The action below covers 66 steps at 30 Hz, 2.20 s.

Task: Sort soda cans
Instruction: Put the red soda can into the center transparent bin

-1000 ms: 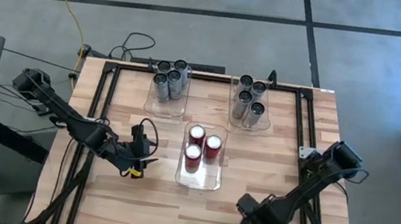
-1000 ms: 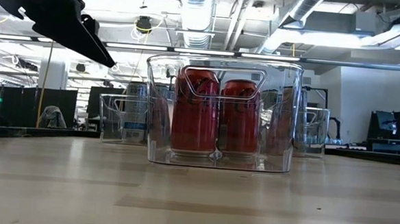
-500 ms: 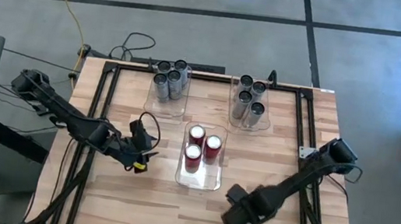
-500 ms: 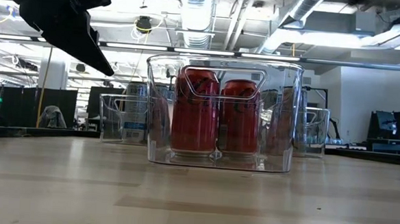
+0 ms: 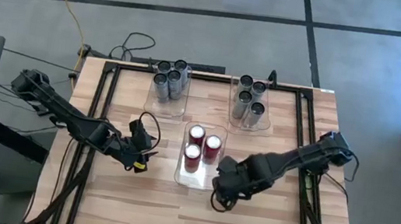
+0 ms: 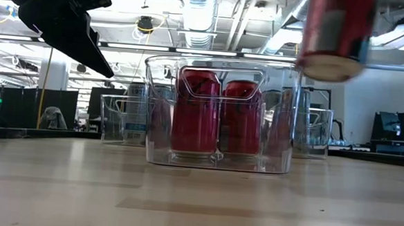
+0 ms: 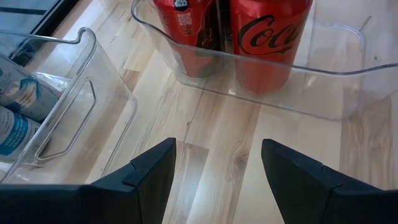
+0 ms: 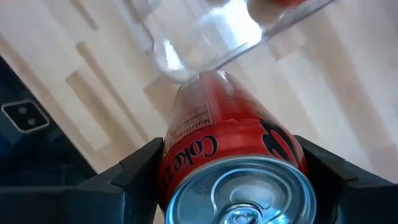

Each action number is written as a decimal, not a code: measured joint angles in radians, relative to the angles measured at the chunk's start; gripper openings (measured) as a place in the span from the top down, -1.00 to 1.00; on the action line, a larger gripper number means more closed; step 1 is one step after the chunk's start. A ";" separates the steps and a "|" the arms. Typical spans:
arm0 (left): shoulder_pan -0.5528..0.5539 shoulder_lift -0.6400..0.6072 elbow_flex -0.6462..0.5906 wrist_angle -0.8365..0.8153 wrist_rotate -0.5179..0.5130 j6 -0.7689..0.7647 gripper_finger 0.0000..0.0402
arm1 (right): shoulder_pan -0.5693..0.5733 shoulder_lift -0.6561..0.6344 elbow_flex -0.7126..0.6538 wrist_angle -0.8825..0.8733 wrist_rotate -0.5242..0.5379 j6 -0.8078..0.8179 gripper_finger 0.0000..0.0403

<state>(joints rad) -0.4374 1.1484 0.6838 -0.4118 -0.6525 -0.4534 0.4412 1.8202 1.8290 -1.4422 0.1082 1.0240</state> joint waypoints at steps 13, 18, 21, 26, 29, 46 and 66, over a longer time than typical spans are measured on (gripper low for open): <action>0.002 0.000 0.000 0.003 0.010 -0.020 -0.16 | -0.162 -0.001 0.030 0.012 0.129 -0.217 -0.46; 0.015 0.000 0.000 0.004 0.012 -0.015 -0.16 | -0.206 0.012 0.031 0.066 0.125 -0.286 -0.46; 0.015 0.000 0.000 0.004 0.012 -0.016 -0.16 | -0.225 0.042 0.031 0.068 0.121 -0.315 -0.46; 0.015 0.000 0.000 0.003 0.017 -0.022 -0.16 | -0.243 0.118 0.031 0.074 0.097 -0.366 -0.46; 0.015 0.000 0.000 0.003 0.018 -0.025 -0.16 | -0.249 0.164 0.031 0.082 0.092 -0.392 -0.46; 0.014 0.000 0.000 -0.002 0.019 -0.031 -0.16 | -0.314 0.223 0.029 0.151 0.042 -0.534 -0.46; 0.014 0.000 0.000 -0.010 0.020 -0.037 -0.16 | -0.327 0.231 -0.035 0.203 0.024 -0.581 -0.50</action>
<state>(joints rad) -0.4236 1.1481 0.6838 -0.4215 -0.6327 -0.4909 0.1146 2.0514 1.7939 -1.2392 0.1322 0.4429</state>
